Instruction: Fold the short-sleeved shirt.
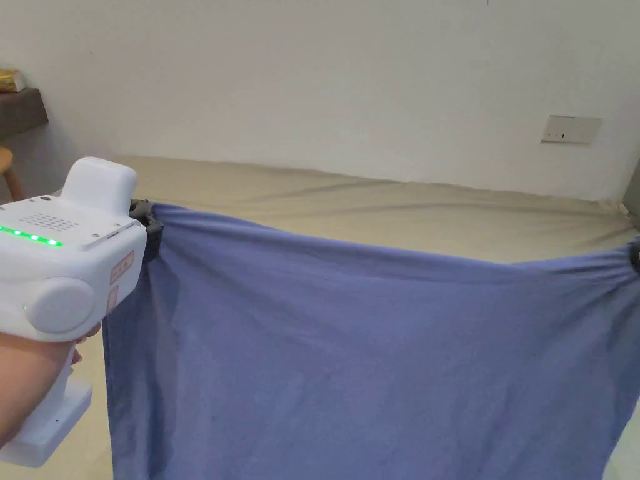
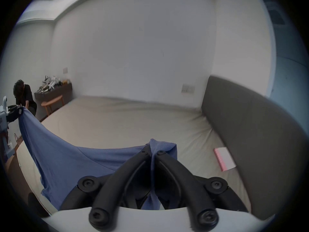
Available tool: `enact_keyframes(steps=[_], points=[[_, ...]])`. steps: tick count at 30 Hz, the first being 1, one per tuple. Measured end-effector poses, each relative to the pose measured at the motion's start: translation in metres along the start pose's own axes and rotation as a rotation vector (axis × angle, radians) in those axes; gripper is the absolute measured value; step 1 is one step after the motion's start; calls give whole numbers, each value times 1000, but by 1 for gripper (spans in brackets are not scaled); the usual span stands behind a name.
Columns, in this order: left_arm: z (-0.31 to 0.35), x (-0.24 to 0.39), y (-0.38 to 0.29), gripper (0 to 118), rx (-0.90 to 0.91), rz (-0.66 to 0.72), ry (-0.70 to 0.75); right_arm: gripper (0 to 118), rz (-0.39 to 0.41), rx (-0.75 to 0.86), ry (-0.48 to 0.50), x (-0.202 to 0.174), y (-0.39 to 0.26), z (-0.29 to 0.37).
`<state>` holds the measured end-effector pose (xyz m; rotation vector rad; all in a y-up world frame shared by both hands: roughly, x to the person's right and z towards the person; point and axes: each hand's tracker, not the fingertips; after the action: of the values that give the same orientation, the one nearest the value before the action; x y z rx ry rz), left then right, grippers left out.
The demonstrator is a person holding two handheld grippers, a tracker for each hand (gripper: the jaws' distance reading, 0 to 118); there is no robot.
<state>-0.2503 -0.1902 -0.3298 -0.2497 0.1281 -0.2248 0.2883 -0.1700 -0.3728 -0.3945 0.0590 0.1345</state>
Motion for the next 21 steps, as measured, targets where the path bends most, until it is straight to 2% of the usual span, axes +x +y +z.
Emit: enact_keyframes(steps=[3, 7, 10, 12, 16, 21], points=[[37, -9, 31, 0, 97, -25, 46, 4, 19, 122, -24, 1, 26, 54], [81, -27, 63, 0, 190, 12, 56, 4, 35, 241, -53, -2, 55, 117], [104, -41, 82, 0, 221, 22, 62, 4, 11, 309, -16, 3, 72, 152], [118, -49, 95, 0, 251, 21, 73, 4, 15, 335, -26, 4, 82, 172], [141, -60, 122, 0, 297, 11, 80, 4, 77, 413, -80, 1, 102, 201], [154, -69, 157, 0, 330, 32, 82, 4, 80, 459, -116, 0, 126, 218]])
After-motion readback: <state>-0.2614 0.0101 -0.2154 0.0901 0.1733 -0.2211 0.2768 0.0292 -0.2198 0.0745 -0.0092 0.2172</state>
